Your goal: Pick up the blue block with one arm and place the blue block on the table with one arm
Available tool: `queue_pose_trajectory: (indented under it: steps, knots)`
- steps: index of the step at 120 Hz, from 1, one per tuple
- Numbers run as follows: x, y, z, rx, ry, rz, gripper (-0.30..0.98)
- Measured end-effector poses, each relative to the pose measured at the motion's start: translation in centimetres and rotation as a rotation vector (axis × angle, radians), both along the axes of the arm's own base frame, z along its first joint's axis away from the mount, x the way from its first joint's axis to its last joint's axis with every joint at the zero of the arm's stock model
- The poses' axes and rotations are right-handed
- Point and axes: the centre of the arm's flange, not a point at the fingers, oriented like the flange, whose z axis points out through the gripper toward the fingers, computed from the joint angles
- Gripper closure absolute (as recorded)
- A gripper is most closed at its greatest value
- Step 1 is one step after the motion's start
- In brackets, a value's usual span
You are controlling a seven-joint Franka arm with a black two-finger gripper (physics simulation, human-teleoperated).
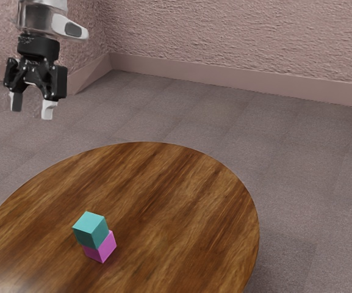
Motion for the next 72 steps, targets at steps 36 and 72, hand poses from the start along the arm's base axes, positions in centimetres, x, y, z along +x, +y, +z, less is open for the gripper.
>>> queue_pose_trajectory:
  steps: [36,72]
  knots:
    - [-7.7,3.2,-17.1,-0.035,-0.237,0.119,0.0]
    - [-7.5,0.2,-25.2,0.042,-0.611,0.055,0.0]
